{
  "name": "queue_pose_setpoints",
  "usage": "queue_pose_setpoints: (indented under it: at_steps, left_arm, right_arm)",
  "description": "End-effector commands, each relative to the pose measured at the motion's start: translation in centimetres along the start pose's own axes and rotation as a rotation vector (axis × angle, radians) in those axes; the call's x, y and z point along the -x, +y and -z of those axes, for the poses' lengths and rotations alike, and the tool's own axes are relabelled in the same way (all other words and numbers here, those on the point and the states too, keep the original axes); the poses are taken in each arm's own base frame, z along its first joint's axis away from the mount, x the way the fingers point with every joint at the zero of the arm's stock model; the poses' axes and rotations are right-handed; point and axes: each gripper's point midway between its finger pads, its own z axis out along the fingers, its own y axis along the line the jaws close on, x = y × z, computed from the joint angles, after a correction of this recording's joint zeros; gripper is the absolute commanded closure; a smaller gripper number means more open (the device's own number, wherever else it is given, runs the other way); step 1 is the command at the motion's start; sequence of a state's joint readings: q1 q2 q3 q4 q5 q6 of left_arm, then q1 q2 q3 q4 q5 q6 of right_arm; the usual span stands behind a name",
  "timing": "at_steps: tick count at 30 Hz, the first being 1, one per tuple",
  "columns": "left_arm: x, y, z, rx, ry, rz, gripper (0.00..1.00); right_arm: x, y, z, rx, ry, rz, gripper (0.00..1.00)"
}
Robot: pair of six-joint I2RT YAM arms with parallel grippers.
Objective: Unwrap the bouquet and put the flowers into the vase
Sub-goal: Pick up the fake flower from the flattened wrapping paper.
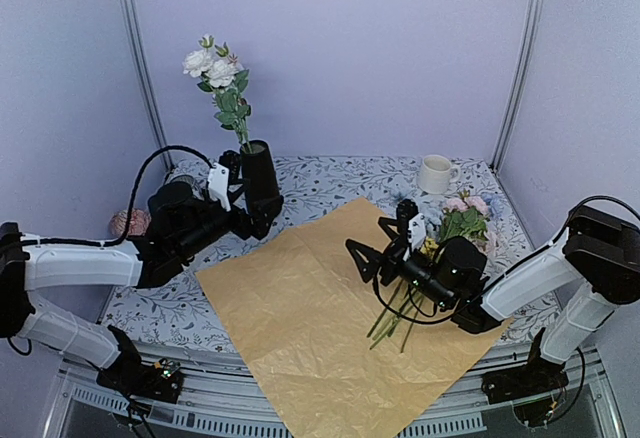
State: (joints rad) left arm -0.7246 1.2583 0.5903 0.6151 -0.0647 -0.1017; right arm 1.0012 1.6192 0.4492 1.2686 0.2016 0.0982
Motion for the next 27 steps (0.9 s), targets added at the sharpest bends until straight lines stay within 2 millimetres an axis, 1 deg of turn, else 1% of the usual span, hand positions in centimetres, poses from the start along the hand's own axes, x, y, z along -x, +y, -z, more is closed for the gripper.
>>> queue_pose_setpoints:
  at_steps: [1, 3, 6, 10, 13, 16, 18, 20, 27]
  left_arm:
    - [-0.1, 1.5, -0.1, 0.093, -0.089, 0.017, 0.02]
    - [-0.9, 1.7, 0.0, 0.102, -0.09, 0.001, 0.02]
    - [-2.0, 1.5, -0.1, 0.086, -0.067, -0.024, 0.02]
    - [-2.9, 1.2, 0.8, 0.062, -0.084, -0.024, 0.02]
    - [-3.1, 0.7, 1.5, 0.029, -0.096, -0.023, 0.02]
    - [-3.2, 0.4, 1.3, 0.011, -0.087, -0.013, 0.02]
    - [-3.3, 0.0, 1.2, -0.006, -0.081, -0.003, 0.02]
    - [-3.3, -0.2, 1.2, -0.016, -0.082, 0.003, 0.02]
    - [-2.9, 0.3, 1.6, 0.011, -0.093, 0.004, 0.02]
  right_arm:
    - [-0.2, -0.9, -0.7, -0.06, 0.017, -0.019, 0.01]
    - [-0.2, -1.5, -0.8, -0.09, 0.017, -0.017, 0.01]
    - [-0.1, -1.9, -0.8, -0.117, 0.014, -0.02, 0.01]
    - [-0.5, -2.3, -1.2, -0.148, 0.038, -0.034, 0.01]
    - [-1.7, -2.2, -2.5, -0.17, 0.148, -0.06, 0.01]
    - [-2.3, -2.6, -3.5, -0.225, 0.225, -0.069, 0.01]
    - [-2.2, -3.5, -3.5, -0.277, 0.226, -0.062, 0.01]
    - [-1.9, -3.8, -3.3, -0.296, 0.219, -0.047, 0.01]
    - [-2.1, -3.5, -3.5, -0.271, 0.235, -0.001, 0.01]
